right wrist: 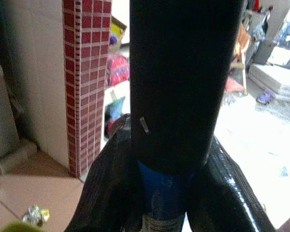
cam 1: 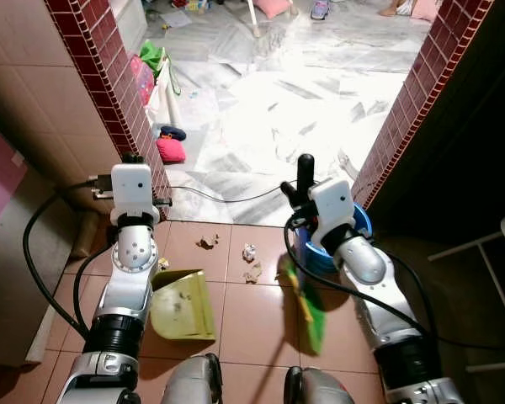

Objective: Sweep floor

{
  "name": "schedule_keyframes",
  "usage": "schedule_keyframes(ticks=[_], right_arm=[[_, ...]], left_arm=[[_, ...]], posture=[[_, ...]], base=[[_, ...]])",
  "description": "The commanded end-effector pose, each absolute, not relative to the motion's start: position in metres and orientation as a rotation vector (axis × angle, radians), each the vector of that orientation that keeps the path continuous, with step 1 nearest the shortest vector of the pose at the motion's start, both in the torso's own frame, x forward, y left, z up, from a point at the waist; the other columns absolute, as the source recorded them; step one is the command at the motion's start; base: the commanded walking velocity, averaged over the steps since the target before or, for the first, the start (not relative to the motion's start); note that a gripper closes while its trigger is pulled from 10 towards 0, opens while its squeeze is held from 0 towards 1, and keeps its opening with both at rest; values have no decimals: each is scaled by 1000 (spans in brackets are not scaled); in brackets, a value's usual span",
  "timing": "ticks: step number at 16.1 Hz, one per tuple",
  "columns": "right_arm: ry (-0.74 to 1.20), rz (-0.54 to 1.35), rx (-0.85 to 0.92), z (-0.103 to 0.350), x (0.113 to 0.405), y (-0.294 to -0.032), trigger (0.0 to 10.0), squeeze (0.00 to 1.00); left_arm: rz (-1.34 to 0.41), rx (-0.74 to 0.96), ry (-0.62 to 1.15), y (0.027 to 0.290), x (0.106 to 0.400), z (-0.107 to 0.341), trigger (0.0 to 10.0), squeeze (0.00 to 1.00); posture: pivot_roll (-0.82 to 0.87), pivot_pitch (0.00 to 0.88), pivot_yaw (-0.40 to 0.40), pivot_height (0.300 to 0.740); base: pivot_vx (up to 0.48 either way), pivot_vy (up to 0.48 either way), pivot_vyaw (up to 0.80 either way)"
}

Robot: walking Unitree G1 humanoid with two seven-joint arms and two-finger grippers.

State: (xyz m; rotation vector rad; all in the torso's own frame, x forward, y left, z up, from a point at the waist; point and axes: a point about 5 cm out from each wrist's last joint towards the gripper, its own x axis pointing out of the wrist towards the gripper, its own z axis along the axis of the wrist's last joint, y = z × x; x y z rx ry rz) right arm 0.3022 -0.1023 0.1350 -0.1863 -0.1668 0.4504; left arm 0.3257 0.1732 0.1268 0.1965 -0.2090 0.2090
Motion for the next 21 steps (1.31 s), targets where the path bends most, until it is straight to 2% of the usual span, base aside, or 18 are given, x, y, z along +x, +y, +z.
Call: schedule_keyframes(ticks=[1, 3, 6, 7, 10, 12, 16, 21], right_arm=[[-284, 468, -184, 159, 303, -93, 10000, 0], [-284, 476, -181, 160, 303, -91, 10000, 0], [-251, 475, -188, 150, 301, -93, 10000, 0], [-253, 469, -185, 150, 301, -94, 10000, 0], [-262, 407, -156, 147, 302, -93, 10000, 0], [-243, 381, -154, 141, 301, -92, 10000, 0], [-178, 250, -127, 125, 306, -101, 10000, 0], [-217, 253, -165, 131, 310, -98, 10000, 0]], left_arm=[[173, 216, -276, 171, 325, 134, 10000, 0], [197, 190, -263, 173, 322, 125, 10000, 0], [184, 188, -81, 170, 325, 102, 10000, 0], [172, 176, -73, 169, 326, 101, 10000, 0], [195, 150, -114, 170, 322, 103, 10000, 0], [151, 72, -141, 167, 318, 109, 10000, 0], [106, 78, -204, 163, 314, 113, 10000, 0], [105, 80, -212, 162, 317, 122, 10000, 0]], posture=[[-9, 66, 21, 740], [-12, 72, 16, 740], [-16, 82, 2, 740], [-16, 82, 2, 740], [-6, 73, 7, 740], [2, 70, 10, 740], [19, 67, 4, 740], [9, 76, 5, 740]], base=[[0, 0, 0], [0, 0, 0], [0, 0, 0], [0, 0, 0], [0, 0, 0], [0, 0, 0], [0, 0, 0], [0, 0, 0]])
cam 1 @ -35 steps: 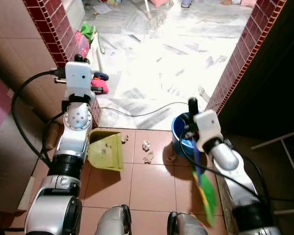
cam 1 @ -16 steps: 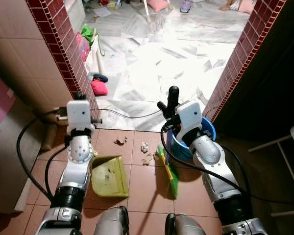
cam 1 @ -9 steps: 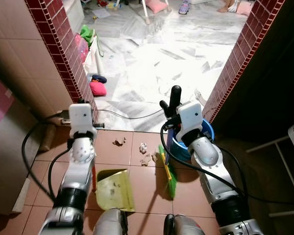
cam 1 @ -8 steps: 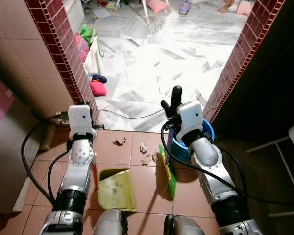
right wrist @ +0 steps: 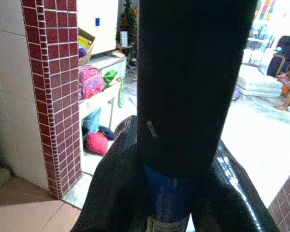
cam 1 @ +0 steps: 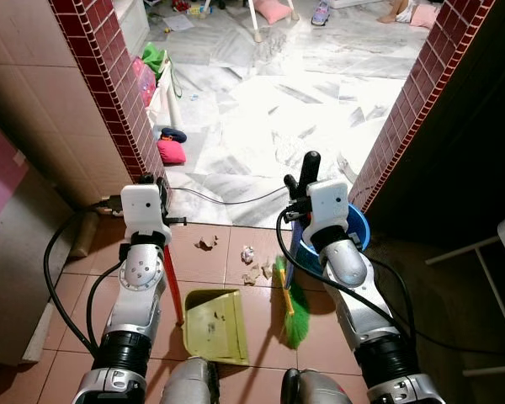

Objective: Sweep floor

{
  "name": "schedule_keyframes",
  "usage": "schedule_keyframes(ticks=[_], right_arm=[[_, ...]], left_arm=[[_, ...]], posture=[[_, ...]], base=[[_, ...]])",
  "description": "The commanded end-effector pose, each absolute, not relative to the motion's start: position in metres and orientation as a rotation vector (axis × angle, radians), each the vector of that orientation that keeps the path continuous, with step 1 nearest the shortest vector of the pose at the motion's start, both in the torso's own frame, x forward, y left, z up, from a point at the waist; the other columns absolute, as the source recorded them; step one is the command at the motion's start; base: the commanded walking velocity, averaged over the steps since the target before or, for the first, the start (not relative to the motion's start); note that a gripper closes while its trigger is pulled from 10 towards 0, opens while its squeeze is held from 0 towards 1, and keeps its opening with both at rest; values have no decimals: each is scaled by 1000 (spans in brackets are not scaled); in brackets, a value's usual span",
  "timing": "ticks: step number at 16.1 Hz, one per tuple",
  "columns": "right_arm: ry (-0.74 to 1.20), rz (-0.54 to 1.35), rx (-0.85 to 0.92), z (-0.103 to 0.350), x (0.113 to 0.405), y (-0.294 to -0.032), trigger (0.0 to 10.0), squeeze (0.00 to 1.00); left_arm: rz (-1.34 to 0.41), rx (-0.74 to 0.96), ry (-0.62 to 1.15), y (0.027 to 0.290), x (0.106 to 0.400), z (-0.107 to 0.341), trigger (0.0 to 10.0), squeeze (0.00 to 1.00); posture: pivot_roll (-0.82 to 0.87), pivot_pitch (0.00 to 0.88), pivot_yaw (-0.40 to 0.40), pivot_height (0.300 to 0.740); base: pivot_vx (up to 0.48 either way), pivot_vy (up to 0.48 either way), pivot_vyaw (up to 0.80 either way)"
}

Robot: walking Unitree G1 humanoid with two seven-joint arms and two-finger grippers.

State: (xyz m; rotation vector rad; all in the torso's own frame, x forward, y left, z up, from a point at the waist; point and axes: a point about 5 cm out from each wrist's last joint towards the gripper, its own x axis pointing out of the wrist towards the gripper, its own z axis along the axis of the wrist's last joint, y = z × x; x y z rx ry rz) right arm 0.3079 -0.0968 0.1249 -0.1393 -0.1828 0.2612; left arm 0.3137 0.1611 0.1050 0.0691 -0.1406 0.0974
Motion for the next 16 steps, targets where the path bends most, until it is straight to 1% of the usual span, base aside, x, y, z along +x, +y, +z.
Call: schedule_keyframes(ticks=[1, 3, 8, 10, 16], right_arm=[[-217, 250, -153, 131, 311, -99, 10000, 0], [-232, 284, -157, 133, 310, -96, 10000, 0], [-238, 288, -157, 134, 310, -94, 10000, 0], [-244, 285, -147, 135, 312, -95, 10000, 0], [-278, 288, -168, 139, 313, -98, 10000, 0]], left_arm=[[107, 73, -222, 165, 318, 126, 10000, 0], [139, 48, -233, 173, 318, 134, 10000, 0], [142, 24, -236, 174, 318, 135, 10000, 0], [129, 19, -234, 171, 319, 135, 10000, 0], [108, 0, -224, 168, 321, 138, 10000, 0]], posture=[[15, 85, -1, 740], [17, 90, -4, 740], [16, 89, -6, 740], [13, 85, -6, 740], [10, 71, -6, 740]], base=[[0, 0, 0], [0, 0, 0], [0, 0, 784], [0, 358, 0], [269, 399, 0]])
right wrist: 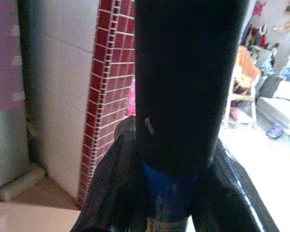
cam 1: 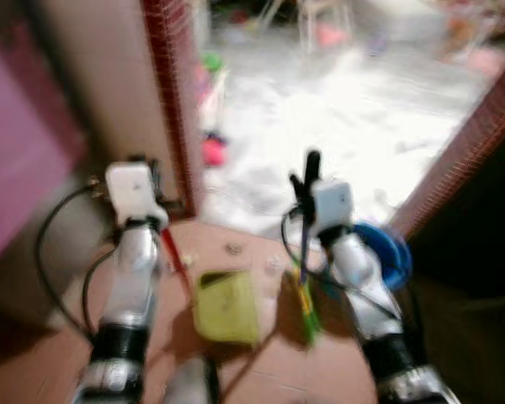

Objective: Sweep floor

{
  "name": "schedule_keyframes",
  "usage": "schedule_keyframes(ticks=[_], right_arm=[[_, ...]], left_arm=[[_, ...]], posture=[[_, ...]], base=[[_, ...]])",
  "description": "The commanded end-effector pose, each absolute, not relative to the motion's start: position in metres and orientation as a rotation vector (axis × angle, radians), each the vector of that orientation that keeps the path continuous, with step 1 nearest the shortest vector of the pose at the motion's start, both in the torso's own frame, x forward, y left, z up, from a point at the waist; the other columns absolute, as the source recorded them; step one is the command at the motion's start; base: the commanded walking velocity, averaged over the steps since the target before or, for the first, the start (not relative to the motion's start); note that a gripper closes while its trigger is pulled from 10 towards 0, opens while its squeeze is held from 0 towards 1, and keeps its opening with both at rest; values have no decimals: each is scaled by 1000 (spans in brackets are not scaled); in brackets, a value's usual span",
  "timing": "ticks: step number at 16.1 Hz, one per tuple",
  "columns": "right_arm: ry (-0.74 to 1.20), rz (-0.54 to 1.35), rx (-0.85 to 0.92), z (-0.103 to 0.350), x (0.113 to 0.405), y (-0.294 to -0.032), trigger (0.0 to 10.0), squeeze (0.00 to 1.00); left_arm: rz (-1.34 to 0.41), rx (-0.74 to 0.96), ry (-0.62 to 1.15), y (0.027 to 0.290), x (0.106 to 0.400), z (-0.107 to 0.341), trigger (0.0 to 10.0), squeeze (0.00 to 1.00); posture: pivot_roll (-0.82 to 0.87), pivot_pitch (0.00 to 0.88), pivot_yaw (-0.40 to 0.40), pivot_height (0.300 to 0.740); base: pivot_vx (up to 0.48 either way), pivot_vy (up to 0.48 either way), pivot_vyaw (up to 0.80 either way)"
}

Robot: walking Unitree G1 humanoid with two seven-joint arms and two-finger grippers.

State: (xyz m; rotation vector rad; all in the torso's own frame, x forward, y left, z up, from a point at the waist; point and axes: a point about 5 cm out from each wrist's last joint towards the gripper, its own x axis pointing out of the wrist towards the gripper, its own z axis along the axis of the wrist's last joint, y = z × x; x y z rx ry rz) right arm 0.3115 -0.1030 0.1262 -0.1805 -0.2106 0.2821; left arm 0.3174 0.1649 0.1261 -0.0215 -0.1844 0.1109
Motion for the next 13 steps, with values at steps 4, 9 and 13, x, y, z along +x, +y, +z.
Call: schedule_keyframes(ticks=[4, 9, 13], right_arm=[[-276, 298, -169, 138, 314, -97, 10000, 0], [-271, 298, -182, 136, 313, -97, 10000, 0], [-253, 307, -168, 134, 313, -97, 10000, 0]], left_arm=[[111, 13, -227, 167, 320, 139, 10000, 0], [86, 4, -202, 161, 319, 135, 10000, 0], [81, 10, -189, 159, 320, 134, 10000, 0]], posture=[[14, 79, -11, 740], [12, 91, -11, 740], [6, 95, -6, 740]], base=[[67, 314, 0], [0, 0, 0], [0, 0, 0]])
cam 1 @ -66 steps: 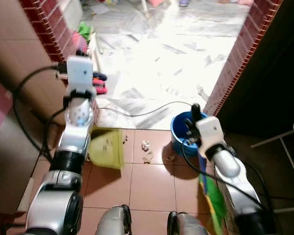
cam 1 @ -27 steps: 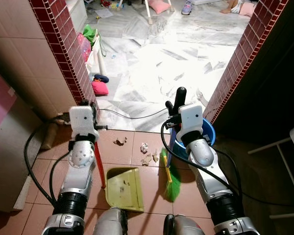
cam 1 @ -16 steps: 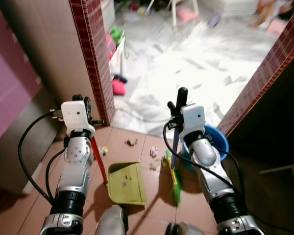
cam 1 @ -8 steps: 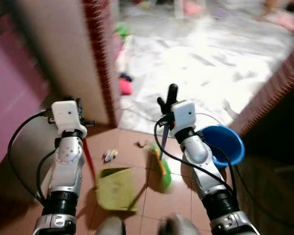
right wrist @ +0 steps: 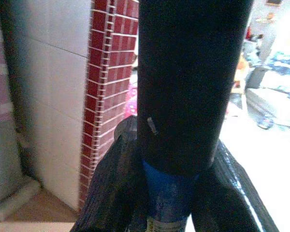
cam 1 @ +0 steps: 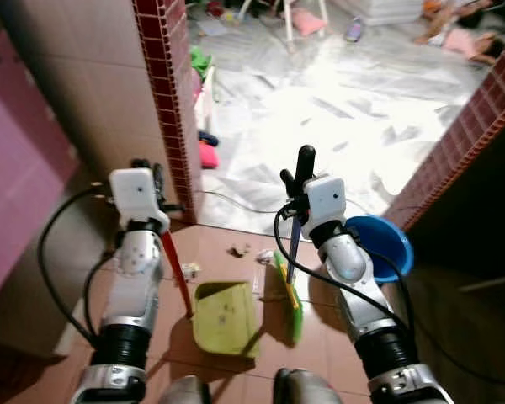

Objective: Sweep floor

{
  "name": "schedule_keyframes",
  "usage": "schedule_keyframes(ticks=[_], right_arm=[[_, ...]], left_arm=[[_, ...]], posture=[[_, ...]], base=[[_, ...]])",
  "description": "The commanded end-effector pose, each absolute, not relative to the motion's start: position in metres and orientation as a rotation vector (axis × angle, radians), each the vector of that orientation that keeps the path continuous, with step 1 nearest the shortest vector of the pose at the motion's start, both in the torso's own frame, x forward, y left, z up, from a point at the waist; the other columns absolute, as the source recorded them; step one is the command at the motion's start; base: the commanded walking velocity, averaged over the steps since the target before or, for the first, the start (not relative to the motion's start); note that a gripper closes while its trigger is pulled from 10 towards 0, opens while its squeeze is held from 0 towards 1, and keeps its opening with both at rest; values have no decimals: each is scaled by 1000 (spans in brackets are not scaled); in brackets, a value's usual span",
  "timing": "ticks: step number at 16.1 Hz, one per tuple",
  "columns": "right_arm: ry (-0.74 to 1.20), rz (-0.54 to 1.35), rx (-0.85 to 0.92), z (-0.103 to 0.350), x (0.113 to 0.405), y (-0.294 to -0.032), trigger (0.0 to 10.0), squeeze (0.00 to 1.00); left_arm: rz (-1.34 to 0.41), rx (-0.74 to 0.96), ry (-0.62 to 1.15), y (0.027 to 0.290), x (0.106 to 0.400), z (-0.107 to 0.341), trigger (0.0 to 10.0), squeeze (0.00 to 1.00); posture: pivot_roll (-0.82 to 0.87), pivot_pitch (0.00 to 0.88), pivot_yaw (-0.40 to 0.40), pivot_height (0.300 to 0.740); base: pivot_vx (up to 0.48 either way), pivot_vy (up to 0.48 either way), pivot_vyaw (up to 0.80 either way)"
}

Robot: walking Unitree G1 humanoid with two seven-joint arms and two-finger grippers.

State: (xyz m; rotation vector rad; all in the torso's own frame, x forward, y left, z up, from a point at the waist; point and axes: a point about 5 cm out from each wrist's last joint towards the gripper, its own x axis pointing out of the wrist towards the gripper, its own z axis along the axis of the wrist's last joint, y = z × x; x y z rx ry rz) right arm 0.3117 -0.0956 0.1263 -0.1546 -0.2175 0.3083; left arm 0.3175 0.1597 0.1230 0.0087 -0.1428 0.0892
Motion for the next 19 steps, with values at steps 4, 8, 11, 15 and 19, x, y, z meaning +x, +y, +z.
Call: schedule_keyframes(ticks=[4, 8, 11, 15, 19], right_arm=[[-159, 363, -80, 124, 312, -97, 10000, 0], [-48, 390, 36, 123, 320, -104, 10000, 0], [-53, 369, 90, 131, 327, -112, 10000, 0], [-235, 378, -14, 166, 329, -118, 10000, 0], [-419, 325, -176, 204, 337, -127, 10000, 0]], left_arm=[[114, 45, -172, 165, 321, 133, 10000, 0], [144, 80, -128, 173, 325, 126, 10000, 0], [142, 67, -118, 173, 329, 126, 10000, 0], [139, 55, -91, 166, 335, 119, 10000, 0], [132, 51, -91, 162, 335, 118, 10000, 0]], posture=[[1, 101, -6, 740], [-9, 106, -5, 740], [-16, 111, -6, 740], [-31, 118, -6, 740], [-31, 119, -14, 740]], base=[[0, 0, 0], [0, 0, 0], [0, 0, 0], [0, 0, 0], [0, 0, 0]])
